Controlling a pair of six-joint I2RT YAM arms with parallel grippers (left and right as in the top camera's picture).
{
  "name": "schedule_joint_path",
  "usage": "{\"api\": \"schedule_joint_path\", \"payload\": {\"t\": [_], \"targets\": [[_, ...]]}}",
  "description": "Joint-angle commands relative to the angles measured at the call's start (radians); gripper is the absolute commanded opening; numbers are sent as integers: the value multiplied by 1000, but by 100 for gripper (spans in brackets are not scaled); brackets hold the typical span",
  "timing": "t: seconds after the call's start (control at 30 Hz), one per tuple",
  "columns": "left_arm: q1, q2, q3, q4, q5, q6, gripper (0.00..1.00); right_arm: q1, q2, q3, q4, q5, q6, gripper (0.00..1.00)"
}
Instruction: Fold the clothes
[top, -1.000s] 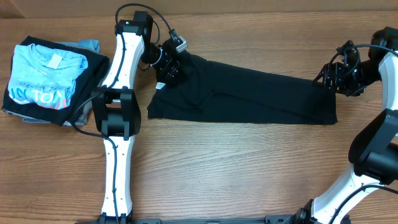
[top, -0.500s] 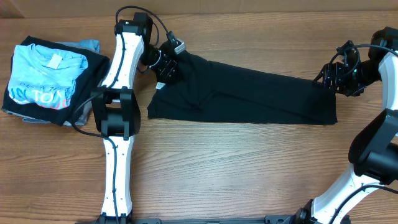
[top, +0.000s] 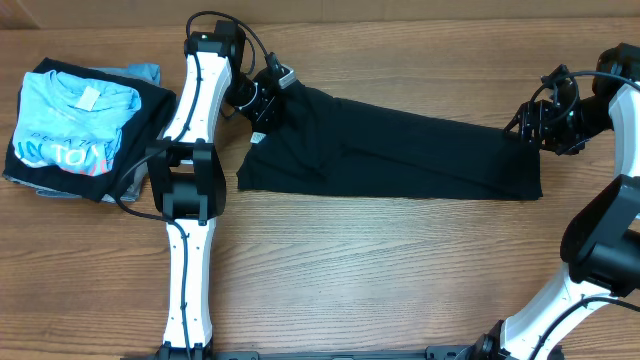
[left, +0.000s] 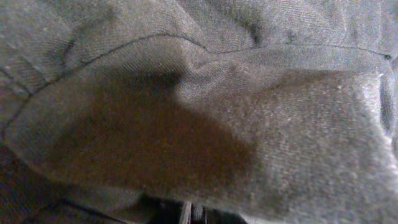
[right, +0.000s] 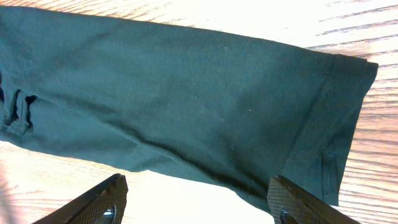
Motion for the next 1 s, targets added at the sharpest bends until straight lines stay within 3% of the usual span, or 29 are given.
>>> {"api": "schedule_joint_path", "payload": {"t": [0.0, 0.4, 0.7, 0.97], "targets": [[2, -1, 32, -8, 6, -29, 9, -1, -4, 21, 1, -9, 1, 76], [2, -5, 236, -160, 18, -139, 5, -1, -4, 21, 1, -9, 1, 76], [-14, -5, 237, -306, 25, -358, 4, -1, -4, 21, 1, -9, 1, 76], [-39, -13, 237, -306, 24, -550, 4, -1, -4, 21, 1, -9, 1, 76]]}}
